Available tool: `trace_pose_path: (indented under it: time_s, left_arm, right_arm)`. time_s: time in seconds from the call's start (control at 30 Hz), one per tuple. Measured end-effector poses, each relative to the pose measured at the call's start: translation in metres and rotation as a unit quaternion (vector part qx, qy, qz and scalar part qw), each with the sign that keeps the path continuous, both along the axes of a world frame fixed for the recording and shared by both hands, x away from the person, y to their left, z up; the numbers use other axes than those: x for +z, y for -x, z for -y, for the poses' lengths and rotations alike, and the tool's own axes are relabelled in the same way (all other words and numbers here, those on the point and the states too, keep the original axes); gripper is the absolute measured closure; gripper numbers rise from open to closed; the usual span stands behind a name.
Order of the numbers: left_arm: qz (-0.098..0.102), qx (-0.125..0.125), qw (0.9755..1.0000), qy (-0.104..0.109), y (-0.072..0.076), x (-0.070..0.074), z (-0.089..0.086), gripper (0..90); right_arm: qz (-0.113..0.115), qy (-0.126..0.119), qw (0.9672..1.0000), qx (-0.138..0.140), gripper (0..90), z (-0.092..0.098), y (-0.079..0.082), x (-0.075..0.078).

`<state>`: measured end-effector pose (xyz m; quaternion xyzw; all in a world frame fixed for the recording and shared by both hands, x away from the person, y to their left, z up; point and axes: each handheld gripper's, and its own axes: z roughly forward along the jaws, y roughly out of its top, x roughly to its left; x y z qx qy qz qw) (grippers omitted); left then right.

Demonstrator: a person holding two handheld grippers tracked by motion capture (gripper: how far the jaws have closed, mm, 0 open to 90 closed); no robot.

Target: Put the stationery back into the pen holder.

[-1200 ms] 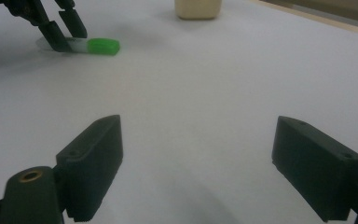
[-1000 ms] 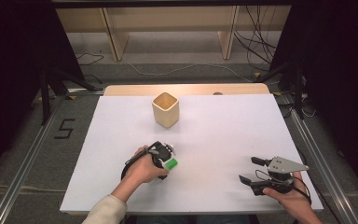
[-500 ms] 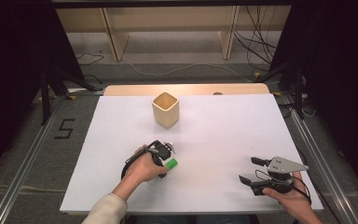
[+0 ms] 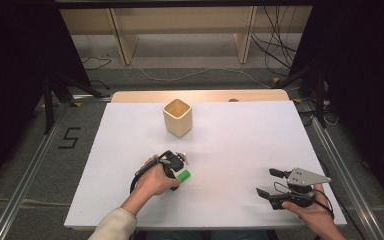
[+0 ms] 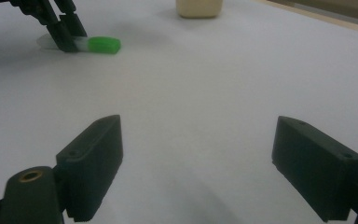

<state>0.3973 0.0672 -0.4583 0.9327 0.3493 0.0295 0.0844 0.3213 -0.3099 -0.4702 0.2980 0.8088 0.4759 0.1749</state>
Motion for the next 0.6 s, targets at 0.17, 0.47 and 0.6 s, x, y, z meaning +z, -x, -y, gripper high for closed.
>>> trace_pose_path:
  time_s: [0.17, 0.47, 0.6]
  left_arm:
    - [0.003, 0.000, 1.0000, 0.003, 0.0011, 0.0016, -0.0003, 66.0]
    - [0.017, 0.004, 0.9998, 0.012, 0.0028, 0.0067, -0.0008, 66.0]
    - [0.023, 0.000, 0.9997, 0.011, 0.0029, 0.0076, -0.0009, 66.0]
  right_arm:
    - [0.003, 0.000, 1.0000, 0.001, 17.2, 0.0000, -0.0003, -0.0001]
    - [0.003, 0.000, 1.0000, 0.001, 17.2, 0.0002, -0.0001, 0.0002]
    - [0.002, 0.000, 1.0000, 0.001, 17.2, 0.0002, -0.0001, 0.0002]
